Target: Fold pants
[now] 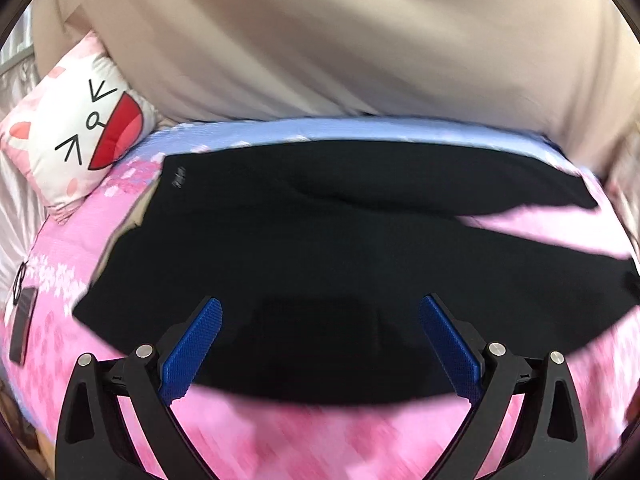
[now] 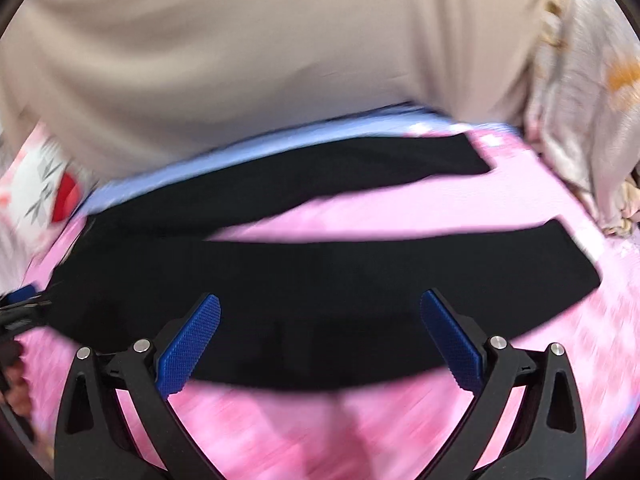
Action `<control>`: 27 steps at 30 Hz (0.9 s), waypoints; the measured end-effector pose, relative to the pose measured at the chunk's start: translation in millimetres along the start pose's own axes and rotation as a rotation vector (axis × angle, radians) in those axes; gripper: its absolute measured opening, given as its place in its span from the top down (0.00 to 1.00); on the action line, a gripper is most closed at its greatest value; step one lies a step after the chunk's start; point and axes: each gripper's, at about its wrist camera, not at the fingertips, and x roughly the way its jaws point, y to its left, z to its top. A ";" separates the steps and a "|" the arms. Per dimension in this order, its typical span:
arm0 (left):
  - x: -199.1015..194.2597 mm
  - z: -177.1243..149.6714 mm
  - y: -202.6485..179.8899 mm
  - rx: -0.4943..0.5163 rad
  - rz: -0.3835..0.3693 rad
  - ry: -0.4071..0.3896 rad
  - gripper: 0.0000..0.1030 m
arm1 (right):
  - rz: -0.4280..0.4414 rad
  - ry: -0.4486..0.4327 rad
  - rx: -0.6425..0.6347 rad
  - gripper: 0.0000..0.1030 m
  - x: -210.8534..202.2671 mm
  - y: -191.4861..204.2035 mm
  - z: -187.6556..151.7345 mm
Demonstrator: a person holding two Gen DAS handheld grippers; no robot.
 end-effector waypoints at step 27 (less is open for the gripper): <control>261.4 154.9 211.8 -0.119 0.161 0.251 0.05 | -0.024 0.223 -0.108 0.04 276.5 -184.2 185.0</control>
